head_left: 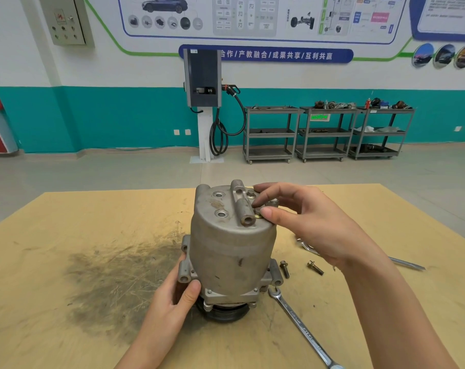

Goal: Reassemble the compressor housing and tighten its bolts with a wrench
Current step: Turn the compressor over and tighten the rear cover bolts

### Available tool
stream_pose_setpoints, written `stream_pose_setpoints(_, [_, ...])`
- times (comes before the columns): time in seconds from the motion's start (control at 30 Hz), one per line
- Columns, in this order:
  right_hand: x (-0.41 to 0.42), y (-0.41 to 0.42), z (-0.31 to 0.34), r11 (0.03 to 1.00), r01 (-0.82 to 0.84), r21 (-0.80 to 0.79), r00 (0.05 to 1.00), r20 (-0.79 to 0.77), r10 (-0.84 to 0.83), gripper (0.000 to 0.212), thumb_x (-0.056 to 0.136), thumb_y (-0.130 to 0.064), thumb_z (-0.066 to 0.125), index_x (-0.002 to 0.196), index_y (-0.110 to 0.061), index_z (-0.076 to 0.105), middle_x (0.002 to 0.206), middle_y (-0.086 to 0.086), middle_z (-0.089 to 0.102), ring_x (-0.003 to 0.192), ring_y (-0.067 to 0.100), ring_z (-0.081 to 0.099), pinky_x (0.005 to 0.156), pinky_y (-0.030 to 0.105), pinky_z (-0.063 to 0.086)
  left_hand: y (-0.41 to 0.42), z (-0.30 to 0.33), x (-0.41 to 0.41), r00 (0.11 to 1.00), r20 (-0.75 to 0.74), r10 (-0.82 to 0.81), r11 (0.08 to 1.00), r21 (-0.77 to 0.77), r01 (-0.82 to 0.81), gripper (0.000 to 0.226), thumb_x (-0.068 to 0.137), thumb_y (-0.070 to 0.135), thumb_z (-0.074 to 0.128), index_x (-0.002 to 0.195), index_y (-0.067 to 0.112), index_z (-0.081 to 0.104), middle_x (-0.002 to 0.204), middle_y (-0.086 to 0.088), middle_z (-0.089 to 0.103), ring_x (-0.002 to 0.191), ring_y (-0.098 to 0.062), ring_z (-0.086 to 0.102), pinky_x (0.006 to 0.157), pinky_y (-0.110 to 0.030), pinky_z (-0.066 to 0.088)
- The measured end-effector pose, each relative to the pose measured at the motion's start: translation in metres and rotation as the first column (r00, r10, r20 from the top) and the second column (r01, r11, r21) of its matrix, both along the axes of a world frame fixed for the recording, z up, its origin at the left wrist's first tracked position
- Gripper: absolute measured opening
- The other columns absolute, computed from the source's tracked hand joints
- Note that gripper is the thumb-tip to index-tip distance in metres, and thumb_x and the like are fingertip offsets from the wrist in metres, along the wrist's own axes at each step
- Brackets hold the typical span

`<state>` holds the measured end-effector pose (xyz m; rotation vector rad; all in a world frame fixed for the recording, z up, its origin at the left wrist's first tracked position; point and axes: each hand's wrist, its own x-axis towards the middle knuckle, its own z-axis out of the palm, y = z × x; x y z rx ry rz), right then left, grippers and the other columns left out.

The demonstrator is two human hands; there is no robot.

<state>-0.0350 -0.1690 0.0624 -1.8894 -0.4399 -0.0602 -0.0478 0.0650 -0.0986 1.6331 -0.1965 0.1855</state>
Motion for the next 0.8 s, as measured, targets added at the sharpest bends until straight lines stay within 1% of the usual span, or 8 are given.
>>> stream_pose_setpoints(0.07, [0.0005, 0.0008, -0.0006, 1.000, 0.013, -0.005, 1.000, 0.004, -0.013, 0.016, 0.087, -0.010, 0.068, 0.084, -0.026, 0.071, 0.124, -0.013, 0.061, 0.112, -0.005, 0.057, 0.107, 0.031, 0.040, 0.0002, -0.0002, 0.0000, 1.000, -0.001, -0.003, 1.000, 0.005, 0.003, 0.130, 0.045, 0.095, 0.066, 0.148, 0.019, 0.045, 0.138, 0.014, 0.062, 0.126, 0.005, 0.055, 0.101, -0.010, 0.041])
stream_pose_setpoints(0.13, [0.0018, 0.0030, -0.0020, 0.999, 0.040, -0.011, 0.999, 0.016, -0.039, 0.013, 0.086, -0.012, 0.069, 0.083, -0.024, 0.069, 0.124, -0.012, 0.060, 0.114, -0.001, 0.056, 0.108, 0.034, 0.040, 0.0002, -0.0003, -0.0002, 1.000, -0.006, -0.006, 1.000, 0.008, 0.006, 0.130, 0.045, 0.095, 0.066, 0.148, 0.019, 0.045, 0.138, 0.013, 0.062, 0.126, 0.004, 0.055, 0.102, -0.012, 0.041])
stream_pose_setpoints(0.3, [0.0027, 0.0034, -0.0020, 0.999, 0.046, -0.018, 0.999, 0.020, -0.045, 0.013, 0.085, -0.014, 0.071, 0.083, -0.026, 0.069, 0.125, -0.013, 0.060, 0.115, -0.001, 0.056, 0.109, 0.036, 0.039, 0.0000, -0.0001, 0.0003, 1.000, -0.004, -0.006, 1.000, 0.007, 0.006, 0.127, 0.047, 0.093, 0.067, 0.147, 0.019, 0.046, 0.135, 0.017, 0.064, 0.126, 0.005, 0.055, 0.098, -0.006, 0.042])
stream_pose_setpoints(0.43, [0.0005, 0.0013, -0.0008, 1.000, 0.015, 0.012, 1.000, 0.000, -0.015, 0.017, 0.086, -0.010, 0.069, 0.083, -0.027, 0.072, 0.125, -0.012, 0.061, 0.112, -0.005, 0.057, 0.109, 0.036, 0.039, -0.0001, -0.0007, 0.0004, 1.000, 0.004, -0.005, 1.000, 0.007, 0.005, 0.122, 0.050, 0.092, 0.067, 0.146, 0.020, 0.047, 0.132, 0.023, 0.064, 0.126, 0.004, 0.056, 0.098, -0.007, 0.042])
stream_pose_setpoints(0.7, [0.0030, 0.0042, -0.0028, 0.999, 0.052, -0.008, 0.998, 0.026, -0.052, 0.010, 0.087, -0.012, 0.069, 0.086, -0.022, 0.070, 0.124, -0.013, 0.060, 0.113, -0.003, 0.054, 0.109, 0.036, 0.038, 0.0002, -0.0031, 0.0015, 1.000, 0.013, 0.010, 1.000, 0.013, -0.010, 0.113, 0.053, 0.092, 0.066, 0.143, 0.026, 0.048, 0.131, 0.029, 0.062, 0.125, 0.007, 0.055, 0.097, -0.004, 0.042])
stream_pose_setpoints(0.8, [0.0023, 0.0035, -0.0019, 0.999, 0.040, -0.016, 0.999, 0.026, -0.040, 0.011, 0.086, -0.015, 0.070, 0.089, -0.025, 0.070, 0.120, -0.015, 0.063, 0.112, -0.003, 0.056, 0.105, 0.032, 0.041, 0.0005, -0.0056, 0.0024, 1.000, 0.015, 0.017, 1.000, -0.004, -0.017, 0.103, 0.057, 0.087, 0.067, 0.140, 0.029, 0.049, 0.130, 0.030, 0.062, 0.124, 0.008, 0.055, 0.101, -0.009, 0.042])
